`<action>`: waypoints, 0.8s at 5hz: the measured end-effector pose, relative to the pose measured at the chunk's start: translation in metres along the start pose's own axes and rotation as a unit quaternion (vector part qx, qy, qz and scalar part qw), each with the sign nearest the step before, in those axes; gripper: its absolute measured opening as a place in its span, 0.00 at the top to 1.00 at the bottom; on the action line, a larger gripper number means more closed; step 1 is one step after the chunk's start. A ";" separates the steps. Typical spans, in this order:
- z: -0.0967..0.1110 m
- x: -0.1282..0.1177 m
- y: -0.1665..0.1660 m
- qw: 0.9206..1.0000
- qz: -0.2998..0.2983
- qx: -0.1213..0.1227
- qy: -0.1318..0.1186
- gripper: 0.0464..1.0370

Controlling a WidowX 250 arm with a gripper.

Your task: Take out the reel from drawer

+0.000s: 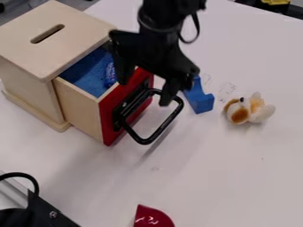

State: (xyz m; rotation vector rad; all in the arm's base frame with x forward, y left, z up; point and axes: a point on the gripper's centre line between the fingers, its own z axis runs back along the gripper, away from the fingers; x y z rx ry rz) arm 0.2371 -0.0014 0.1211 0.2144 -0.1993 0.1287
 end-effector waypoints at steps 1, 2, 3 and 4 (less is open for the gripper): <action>0.020 -0.004 0.018 0.997 0.077 0.014 -0.018 0.05; 0.023 -0.001 0.038 0.987 0.161 0.017 -0.017 0.05; 0.017 0.005 0.056 0.974 0.227 0.009 -0.008 0.05; 0.006 0.010 0.071 0.954 0.299 -0.018 -0.018 0.05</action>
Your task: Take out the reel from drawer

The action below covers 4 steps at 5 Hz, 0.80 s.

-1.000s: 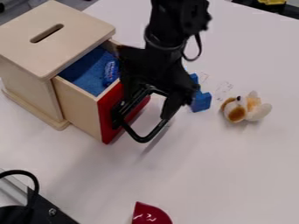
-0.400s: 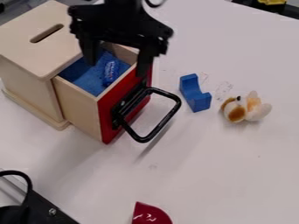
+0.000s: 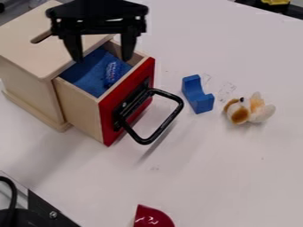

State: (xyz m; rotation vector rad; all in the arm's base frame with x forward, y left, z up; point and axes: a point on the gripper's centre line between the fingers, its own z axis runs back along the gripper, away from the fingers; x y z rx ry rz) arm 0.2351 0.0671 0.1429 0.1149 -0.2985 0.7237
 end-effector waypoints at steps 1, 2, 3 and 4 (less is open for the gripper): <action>-0.024 0.003 0.004 0.997 0.055 -0.048 -0.001 0.05; -0.032 0.007 0.000 0.995 0.079 -0.053 -0.009 0.05; -0.040 0.007 -0.003 0.995 0.092 -0.045 -0.007 0.05; -0.050 0.016 -0.001 0.994 0.104 -0.043 -0.001 0.05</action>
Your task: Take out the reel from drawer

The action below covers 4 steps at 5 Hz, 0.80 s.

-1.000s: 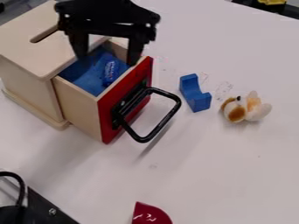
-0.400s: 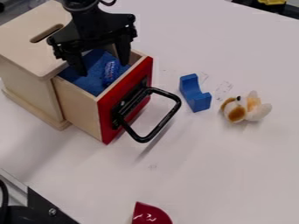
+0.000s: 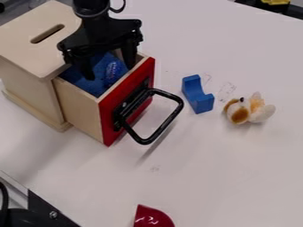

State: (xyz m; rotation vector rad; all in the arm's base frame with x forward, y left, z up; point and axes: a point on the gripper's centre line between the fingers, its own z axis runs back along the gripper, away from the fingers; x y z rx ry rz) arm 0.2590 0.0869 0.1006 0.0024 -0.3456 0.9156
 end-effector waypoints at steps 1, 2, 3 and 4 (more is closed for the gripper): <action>-0.012 0.004 0.007 1.000 0.007 0.014 0.011 0.05; -0.021 0.004 0.008 1.000 0.007 0.021 0.015 0.05; -0.030 0.003 0.009 0.999 0.013 0.030 0.018 0.05; -0.038 -0.001 0.006 1.000 0.012 0.024 0.011 0.05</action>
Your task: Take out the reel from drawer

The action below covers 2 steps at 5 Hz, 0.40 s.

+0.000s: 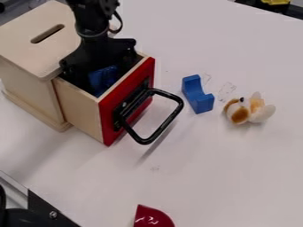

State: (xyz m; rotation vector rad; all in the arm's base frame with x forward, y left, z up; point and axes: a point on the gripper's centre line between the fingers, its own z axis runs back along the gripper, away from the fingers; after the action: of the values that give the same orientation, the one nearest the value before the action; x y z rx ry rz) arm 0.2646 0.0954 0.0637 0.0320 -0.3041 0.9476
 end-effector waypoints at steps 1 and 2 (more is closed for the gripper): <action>-0.002 -0.001 -0.002 1.000 0.002 -0.004 -0.009 0.09; -0.003 -0.005 -0.003 1.000 0.000 0.000 -0.009 0.37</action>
State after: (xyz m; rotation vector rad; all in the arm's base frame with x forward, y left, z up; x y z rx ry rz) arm 0.2647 0.0901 0.0592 0.0407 -0.3209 0.9470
